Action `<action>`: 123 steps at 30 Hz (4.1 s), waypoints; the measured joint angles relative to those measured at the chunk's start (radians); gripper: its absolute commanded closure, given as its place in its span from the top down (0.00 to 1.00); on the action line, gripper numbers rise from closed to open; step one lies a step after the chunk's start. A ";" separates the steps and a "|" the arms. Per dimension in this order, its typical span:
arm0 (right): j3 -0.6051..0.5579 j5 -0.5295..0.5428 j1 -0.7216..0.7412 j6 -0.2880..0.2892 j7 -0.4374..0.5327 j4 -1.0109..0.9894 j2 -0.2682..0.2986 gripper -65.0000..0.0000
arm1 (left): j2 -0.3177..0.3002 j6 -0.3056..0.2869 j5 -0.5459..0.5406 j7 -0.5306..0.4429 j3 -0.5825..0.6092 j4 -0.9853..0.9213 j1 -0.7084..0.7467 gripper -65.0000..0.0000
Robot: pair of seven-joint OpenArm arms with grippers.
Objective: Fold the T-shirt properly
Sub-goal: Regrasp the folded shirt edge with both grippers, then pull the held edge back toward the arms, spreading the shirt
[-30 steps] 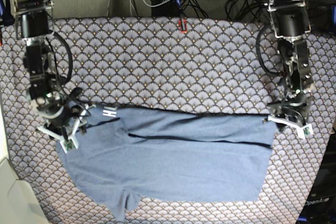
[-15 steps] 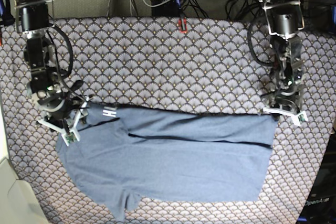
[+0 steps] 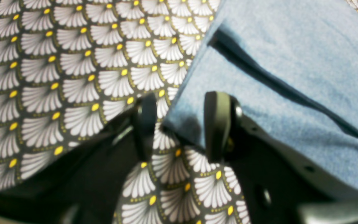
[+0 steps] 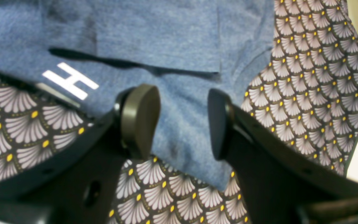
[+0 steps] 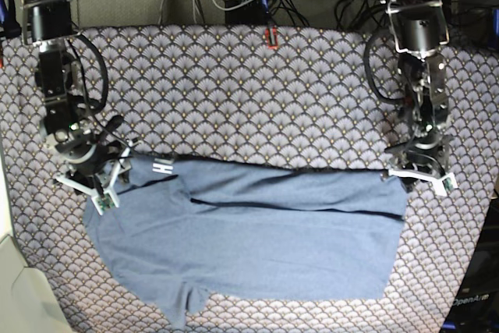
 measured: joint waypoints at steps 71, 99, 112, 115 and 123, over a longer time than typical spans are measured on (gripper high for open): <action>0.468 0.074 0.032 0.176 -0.173 -0.088 -0.133 0.46 | 0.057 0.000 0.000 -0.011 -0.072 -0.109 -0.047 0.01; 0.501 0.072 0.056 0.180 -0.137 -0.283 -0.133 0.27 | 0.054 0.000 0.000 -0.007 -0.072 -0.103 -0.042 0.01; 0.500 0.076 0.027 0.274 -0.148 -0.259 -0.121 0.00 | 0.021 -0.014 0.003 0.016 -0.058 -0.063 0.011 0.01; 0.500 0.080 0.006 0.277 -0.146 -0.227 -0.111 0.00 | -0.003 -0.012 -0.005 0.116 -0.063 0.006 0.042 0.01; 0.499 0.082 -0.130 0.309 -0.140 -0.054 -0.113 0.00 | -0.010 -0.008 -0.002 0.229 -0.067 0.206 0.145 0.01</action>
